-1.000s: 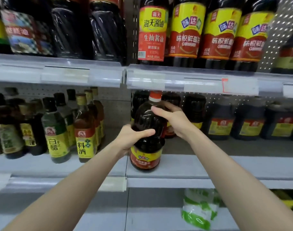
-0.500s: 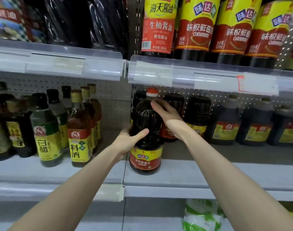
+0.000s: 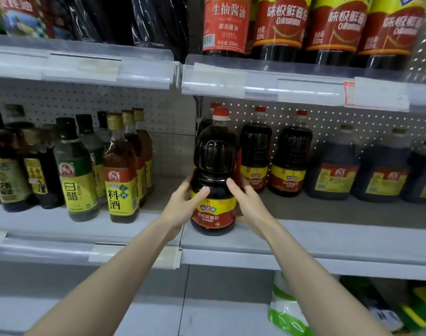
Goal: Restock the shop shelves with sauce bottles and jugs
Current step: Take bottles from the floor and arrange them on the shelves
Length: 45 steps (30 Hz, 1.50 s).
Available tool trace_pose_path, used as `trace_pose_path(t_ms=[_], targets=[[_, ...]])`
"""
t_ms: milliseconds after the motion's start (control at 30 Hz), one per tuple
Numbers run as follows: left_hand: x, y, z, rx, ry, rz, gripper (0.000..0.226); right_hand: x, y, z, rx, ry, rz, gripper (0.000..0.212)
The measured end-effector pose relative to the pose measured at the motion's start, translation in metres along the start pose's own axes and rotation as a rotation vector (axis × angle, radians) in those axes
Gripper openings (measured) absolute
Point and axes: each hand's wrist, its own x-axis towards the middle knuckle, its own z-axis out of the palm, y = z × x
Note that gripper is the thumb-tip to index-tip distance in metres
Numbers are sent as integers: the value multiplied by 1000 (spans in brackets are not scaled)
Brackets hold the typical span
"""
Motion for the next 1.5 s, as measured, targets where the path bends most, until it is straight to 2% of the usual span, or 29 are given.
trace_pose_path(t_ms=[633, 1067, 1200, 1233, 1333, 1500], targets=[[48, -11, 3, -29, 98, 36, 55, 59, 8, 1, 75, 87, 92, 61], [60, -16, 8, -17, 119, 54, 58, 69, 12, 3, 40, 120, 52, 60], [58, -24, 2, -82, 121, 2, 69, 57, 24, 7, 56, 120, 9, 62], [57, -27, 1, -105, 122, -19, 68, 53, 29, 8, 49, 137, 6, 64], [52, -42, -2, -73, 86, -19, 43, 47, 43, 10, 59, 175, 9, 64], [48, -57, -1, -58, 83, -21, 54, 45, 60, 12, 34, 182, -29, 57]])
